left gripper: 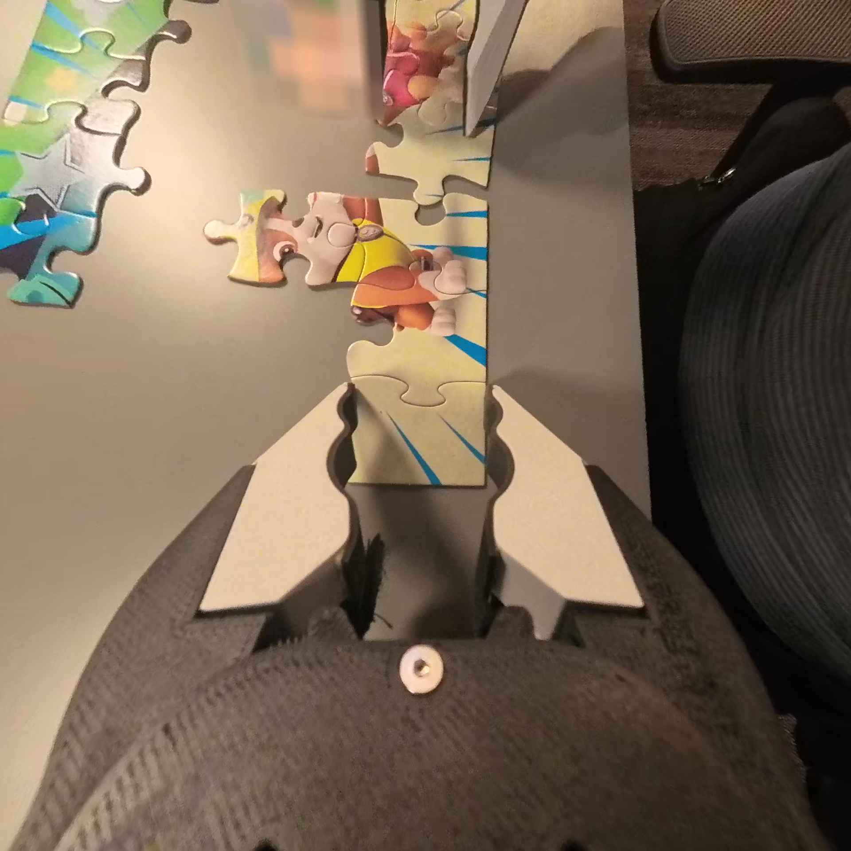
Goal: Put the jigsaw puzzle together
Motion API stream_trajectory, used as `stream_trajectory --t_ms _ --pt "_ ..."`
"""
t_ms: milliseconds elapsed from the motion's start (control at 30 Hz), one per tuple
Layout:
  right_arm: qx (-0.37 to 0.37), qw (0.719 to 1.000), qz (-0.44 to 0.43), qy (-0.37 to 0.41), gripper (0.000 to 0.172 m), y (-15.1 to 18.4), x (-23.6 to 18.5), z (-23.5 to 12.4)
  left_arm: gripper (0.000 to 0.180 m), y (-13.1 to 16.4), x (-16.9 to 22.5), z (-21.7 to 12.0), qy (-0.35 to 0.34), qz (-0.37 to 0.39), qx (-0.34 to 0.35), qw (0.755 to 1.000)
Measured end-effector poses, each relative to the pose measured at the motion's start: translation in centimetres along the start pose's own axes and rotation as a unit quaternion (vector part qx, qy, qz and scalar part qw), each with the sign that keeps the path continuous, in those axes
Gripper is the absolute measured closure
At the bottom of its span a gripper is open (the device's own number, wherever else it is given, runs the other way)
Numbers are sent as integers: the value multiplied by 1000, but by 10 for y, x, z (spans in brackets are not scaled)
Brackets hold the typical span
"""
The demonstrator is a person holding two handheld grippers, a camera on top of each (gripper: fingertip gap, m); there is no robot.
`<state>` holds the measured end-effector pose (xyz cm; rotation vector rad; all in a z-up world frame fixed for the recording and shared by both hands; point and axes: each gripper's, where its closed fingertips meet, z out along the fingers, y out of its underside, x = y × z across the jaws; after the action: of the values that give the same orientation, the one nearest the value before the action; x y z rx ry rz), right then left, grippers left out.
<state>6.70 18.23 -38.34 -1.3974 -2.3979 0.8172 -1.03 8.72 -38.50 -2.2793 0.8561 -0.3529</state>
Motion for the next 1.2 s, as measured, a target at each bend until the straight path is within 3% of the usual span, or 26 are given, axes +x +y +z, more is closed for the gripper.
stream_trajectory --t_ms 233,400,567,700,933,1200 --pt "28 1000 8 2 136 -3 -1 2 126 -3 -2 3 3 4 -2 1000" --pt "20 1000 -11 -5 124 -5 -3 3 126 -4 -2 4 4 3 1 1000" --pt "-29 998 -46 -23 109 -11 -5 5 126 -4 -2 4 3 3 -1 1000" --pt "-109 990 -85 -27 93 0 -9 3 126 -3 -3 4 3 3 -1 1000" --pt "-136 986 -94 -24 113 5 -12 2 126 -3 -3 4 2 1 3 1000" --pt "-106 992 -60 -35 110 13 -30 -5 126 0 -1 1 -2 -3 2 1000"
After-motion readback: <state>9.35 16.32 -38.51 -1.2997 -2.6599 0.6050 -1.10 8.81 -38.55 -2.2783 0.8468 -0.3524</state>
